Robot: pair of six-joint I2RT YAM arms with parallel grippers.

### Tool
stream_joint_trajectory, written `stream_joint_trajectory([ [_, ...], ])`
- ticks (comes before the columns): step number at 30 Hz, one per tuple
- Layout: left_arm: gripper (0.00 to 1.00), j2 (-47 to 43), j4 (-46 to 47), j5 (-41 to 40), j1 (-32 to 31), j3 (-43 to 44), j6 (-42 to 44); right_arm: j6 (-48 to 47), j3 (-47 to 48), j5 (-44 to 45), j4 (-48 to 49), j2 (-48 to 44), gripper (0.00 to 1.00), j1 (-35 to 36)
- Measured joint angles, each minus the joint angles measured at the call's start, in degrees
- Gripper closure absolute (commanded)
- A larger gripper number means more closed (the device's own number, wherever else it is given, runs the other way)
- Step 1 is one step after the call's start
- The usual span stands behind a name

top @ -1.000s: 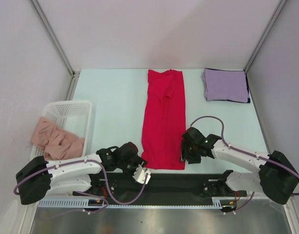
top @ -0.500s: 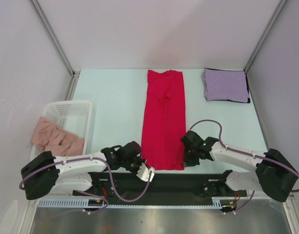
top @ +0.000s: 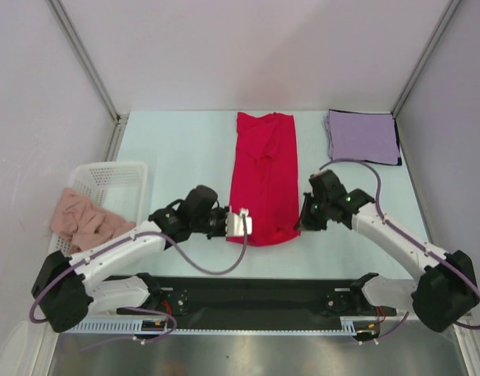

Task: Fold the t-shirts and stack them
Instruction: Fold the tshirt

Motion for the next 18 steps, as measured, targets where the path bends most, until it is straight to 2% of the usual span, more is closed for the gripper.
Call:
stream_joint_trajectory([
  [4,1.0,9.6,1.5,0.9,7.0,7.7,-2.1,-6.0,9.4,-2.9,1.5,9.4,1.0,-9.8],
  [6,1.0,14.4,2.1,0.8,9.6,11.4,-3.3,-8.3,13.5,-3.8,2.8,15.0,1.0,-12.5],
  [13,1.0,29.4,5.7,-0.8,15.8,24.2,-6.6,-14.2,32.0,-8.0,4.6,35.8,1.0,-16.4],
  [18,1.0,38.2,8.5,-2.5,17.6,31.0,-7.1,-15.3,38.2,-10.8,5.1,43.4,1.0,-20.0],
])
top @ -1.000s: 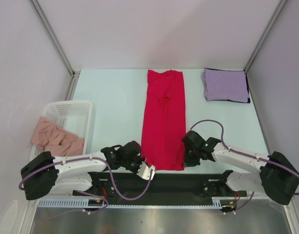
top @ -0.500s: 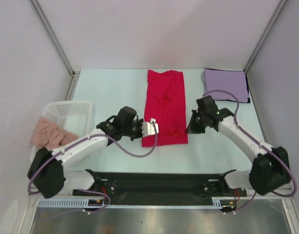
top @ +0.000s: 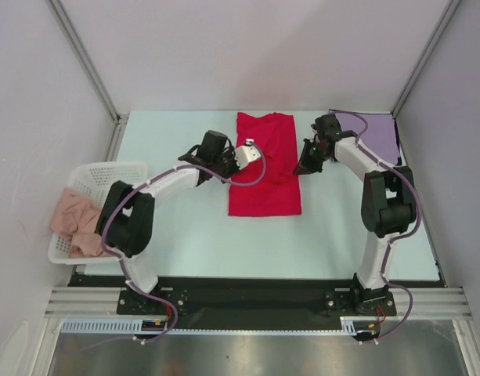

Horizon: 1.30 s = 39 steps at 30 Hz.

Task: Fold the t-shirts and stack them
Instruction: Fold the tshirt

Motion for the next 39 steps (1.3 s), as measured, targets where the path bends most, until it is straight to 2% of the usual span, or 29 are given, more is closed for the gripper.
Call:
stream_joint_trajectory([
  [8,1.0,9.7,0.1,-1.4,0.7,7.6,-0.4,-0.2,5.0,-4.3,0.5,8.2,1.0,-3.7],
  [11,1.0,11.7,0.1,-1.9,1.0,9.6,-0.4,0.0,6.0,-5.7,0.4,10.9,0.74,-4.4],
  [12,1.0,12.3,0.1,-2.4,1.2,10.1,-0.4,0.0,6.6,-5.9,0.4,11.8,0.61,-4.7],
  [15,1.0,13.2,0.4,-3.9,1.4,11.0,-1.0,-0.1,7.6,-5.6,0.6,13.1,0.53,-5.4],
  [22,1.0,13.6,1.7,-7.3,1.4,11.4,-2.8,-0.7,8.1,-0.4,1.0,11.1,0.52,-7.1],
  [29,0.98,15.6,2.2,-10.4,1.4,12.4,-3.9,-2.3,-2.1,4.7,4.9,-4.1,0.55,-6.6],
  [30,0.93,15.9,2.1,-10.5,1.4,12.7,-4.0,-2.4,-3.3,4.9,5.6,-5.6,0.55,-6.3],
  [31,0.81,16.3,2.1,-10.6,1.4,13.1,-4.3,-2.5,-4.4,5.0,6.4,-7.1,0.56,-5.6],
  [32,0.57,16.7,2.1,-10.8,1.4,13.6,-4.5,-2.6,-5.2,5.1,7.1,-7.9,0.58,-4.8],
  [33,0.5,16.9,2.1,-11.0,1.4,14.0,-4.3,-2.6,-5.5,5.1,7.6,-8.1,0.59,-4.0],
  [35,0.41,17.3,1.7,-11.8,1.4,15.1,-5.4,-2.5,-5.6,4.8,8.4,-7.2,0.59,-2.6],
  [39,0.4,16.4,1.3,-12.7,1.4,15.7,-6.4,-2.0,-7.8,4.7,8.7,-5.7,0.55,-0.3],
])
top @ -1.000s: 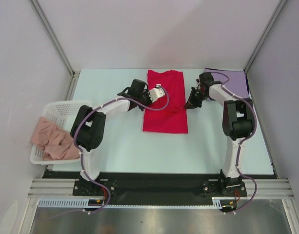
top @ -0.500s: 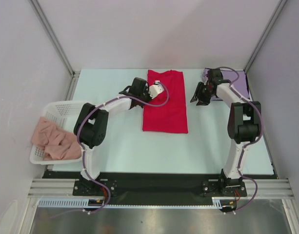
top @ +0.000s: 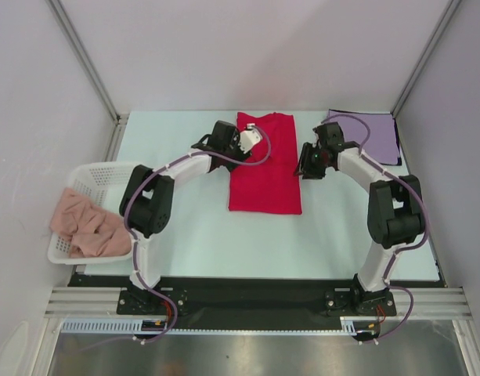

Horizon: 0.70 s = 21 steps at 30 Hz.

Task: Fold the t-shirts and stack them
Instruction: Fold the tshirt

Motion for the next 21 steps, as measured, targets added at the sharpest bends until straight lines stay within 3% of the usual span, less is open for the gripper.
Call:
stream_joint_trajectory([
  [5,0.49,-8.4,-2.1,4.1,-0.3,-6.3,-0.4,0.7,-6.3,1.0,-1.1,-0.2,0.53,2.6],
  [10,0.48,-16.4,-6.5,10.9,-3.3,-12.9,2.3,2.2,-13.7,0.4,-1.8,-1.0,0.54,4.8],
  [15,0.46,-16.4,-9.7,12.6,-9.0,-20.9,6.7,3.0,-16.2,0.3,-0.9,-2.8,0.53,5.5],
  [21,0.42,-16.1,-12.3,11.2,-10.3,-25.7,11.9,3.4,-19.6,0.3,0.0,-5.5,0.5,5.6],
])
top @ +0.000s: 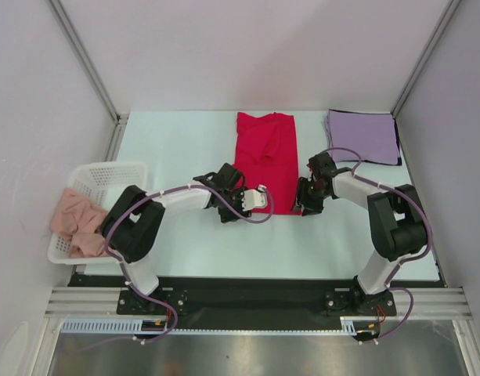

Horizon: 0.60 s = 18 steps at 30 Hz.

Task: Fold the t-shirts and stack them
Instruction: Fold the tshirt

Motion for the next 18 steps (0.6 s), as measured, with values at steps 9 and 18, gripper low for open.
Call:
stream_joint_trajectory([
  [9,0.82,0.2,4.0,-2.8,-0.4,-0.9,2.2,0.8,-2.0,-0.1,1.4,-1.2,0.78,0.5],
  [18,1.0,-0.4,4.9,-3.7,-0.7,-1.6,0.7,2.3,-4.7,-0.3,4.5,-2.4,1.0,0.6],
])
